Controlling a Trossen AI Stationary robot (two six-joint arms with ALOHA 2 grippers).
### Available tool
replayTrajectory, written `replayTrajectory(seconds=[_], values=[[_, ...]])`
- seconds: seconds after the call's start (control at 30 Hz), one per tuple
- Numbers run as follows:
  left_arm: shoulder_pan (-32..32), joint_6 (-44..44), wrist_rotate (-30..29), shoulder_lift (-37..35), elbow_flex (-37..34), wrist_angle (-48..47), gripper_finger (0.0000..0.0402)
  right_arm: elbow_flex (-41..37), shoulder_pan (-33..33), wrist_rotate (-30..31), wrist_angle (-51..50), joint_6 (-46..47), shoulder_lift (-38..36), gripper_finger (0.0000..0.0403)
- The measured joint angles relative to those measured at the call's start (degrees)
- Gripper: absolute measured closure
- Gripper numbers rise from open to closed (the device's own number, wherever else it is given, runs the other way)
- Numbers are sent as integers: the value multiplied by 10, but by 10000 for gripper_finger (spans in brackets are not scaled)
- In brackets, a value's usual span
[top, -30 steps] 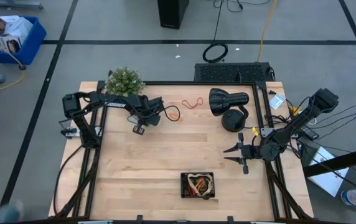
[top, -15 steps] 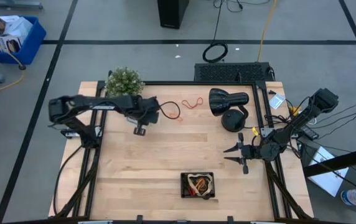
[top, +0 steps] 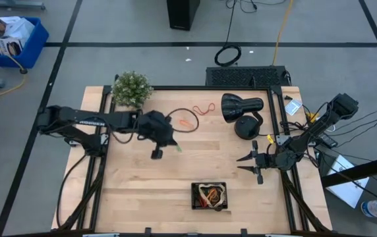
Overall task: Pick and place rubber bands into bin
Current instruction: Put the green rubber band into the black bin
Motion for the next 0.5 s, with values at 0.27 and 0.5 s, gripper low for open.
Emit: replayTrajectory(seconds=[0.27, 0.5], values=[[-106, -50, 7, 32, 1, 178, 401, 0, 0, 0, 0, 0, 0, 286], [-169, -73, -13, 99, 1, 309, 401, 0, 0, 0, 7, 0, 0, 287]])
